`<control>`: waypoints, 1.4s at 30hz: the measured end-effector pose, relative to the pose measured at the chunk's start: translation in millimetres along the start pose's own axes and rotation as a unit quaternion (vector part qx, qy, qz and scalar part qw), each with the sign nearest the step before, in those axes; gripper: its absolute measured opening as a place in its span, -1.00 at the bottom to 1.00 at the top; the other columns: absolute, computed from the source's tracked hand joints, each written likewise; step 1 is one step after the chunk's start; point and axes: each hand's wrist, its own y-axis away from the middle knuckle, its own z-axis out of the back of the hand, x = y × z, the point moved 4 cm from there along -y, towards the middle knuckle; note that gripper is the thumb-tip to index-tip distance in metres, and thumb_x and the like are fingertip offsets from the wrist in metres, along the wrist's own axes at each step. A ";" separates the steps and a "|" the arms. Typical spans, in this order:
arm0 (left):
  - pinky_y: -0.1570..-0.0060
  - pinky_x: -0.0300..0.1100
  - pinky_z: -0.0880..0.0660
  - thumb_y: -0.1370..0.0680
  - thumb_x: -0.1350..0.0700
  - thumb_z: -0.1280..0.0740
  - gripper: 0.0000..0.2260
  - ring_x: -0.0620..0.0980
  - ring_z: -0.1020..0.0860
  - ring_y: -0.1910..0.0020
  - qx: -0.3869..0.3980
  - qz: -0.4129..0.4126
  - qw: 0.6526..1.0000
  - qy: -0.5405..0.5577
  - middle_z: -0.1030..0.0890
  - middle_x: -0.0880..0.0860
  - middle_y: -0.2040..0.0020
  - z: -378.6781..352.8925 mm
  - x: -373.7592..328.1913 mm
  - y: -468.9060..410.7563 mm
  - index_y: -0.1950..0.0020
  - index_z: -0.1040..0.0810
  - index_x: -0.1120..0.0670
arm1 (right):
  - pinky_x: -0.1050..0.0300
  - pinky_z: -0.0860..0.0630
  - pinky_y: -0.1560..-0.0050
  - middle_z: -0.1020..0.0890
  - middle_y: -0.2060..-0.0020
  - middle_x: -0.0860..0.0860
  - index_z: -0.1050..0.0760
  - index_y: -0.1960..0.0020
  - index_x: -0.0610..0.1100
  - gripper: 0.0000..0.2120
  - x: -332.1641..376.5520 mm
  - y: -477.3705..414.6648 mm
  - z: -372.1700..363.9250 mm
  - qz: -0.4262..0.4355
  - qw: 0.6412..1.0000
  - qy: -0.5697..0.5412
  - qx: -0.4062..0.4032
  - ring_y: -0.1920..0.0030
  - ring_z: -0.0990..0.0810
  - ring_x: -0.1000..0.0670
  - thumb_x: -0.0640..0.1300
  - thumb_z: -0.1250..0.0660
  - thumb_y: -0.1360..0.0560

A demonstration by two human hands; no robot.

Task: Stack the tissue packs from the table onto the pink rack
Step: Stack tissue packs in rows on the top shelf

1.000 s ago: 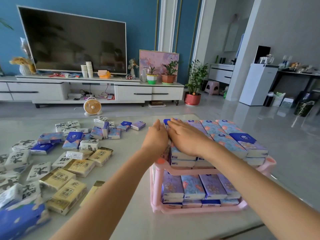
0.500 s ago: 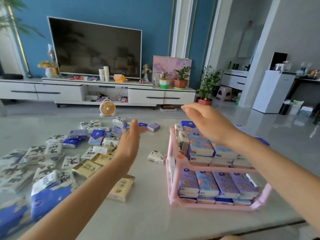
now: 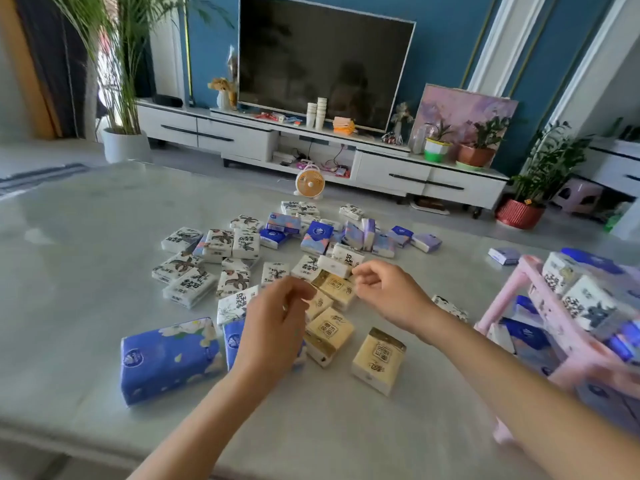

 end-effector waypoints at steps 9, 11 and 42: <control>-0.05 -0.29 -0.39 -0.51 0.33 -0.21 -0.54 -0.02 -0.47 -0.18 0.156 0.133 0.957 -0.203 -0.41 0.08 -0.36 49.2 54.3 -68.6 -0.40 -0.34 0.09 | 0.01 -0.32 -0.29 -0.26 -0.40 -0.07 -0.12 -0.46 -0.09 -0.45 -3.9 -76.3 -50.6 -0.016 0.982 0.186 -0.008 -0.39 -0.26 -0.08 -0.18 -0.22 -0.52; -0.02 -0.34 -0.36 -0.51 0.18 -0.29 -0.55 -0.08 -0.43 -0.12 0.212 0.134 0.932 -0.261 -0.40 0.04 -0.32 44.0 54.4 -68.3 -0.39 -0.34 0.00 | -0.01 -0.40 -0.20 -0.32 -0.37 -0.07 -0.16 -0.44 -0.07 -0.49 -8.1 -83.8 -58.4 -0.025 0.979 0.201 -0.007 -0.34 -0.32 -0.08 -0.18 -0.20 -0.52; 0.41 -0.44 -0.45 -0.40 0.07 -0.45 -0.90 -0.26 -0.56 0.42 -0.033 0.005 0.994 0.105 -0.66 -0.01 0.29 13.6 -95.9 20.4 0.17 -0.57 0.05 | 0.27 -0.59 0.08 -0.54 0.04 -0.01 -0.38 -0.19 0.08 -0.64 12.9 129.4 94.3 0.105 0.952 -0.230 -0.174 0.03 -0.59 0.05 -0.30 -0.23 -0.52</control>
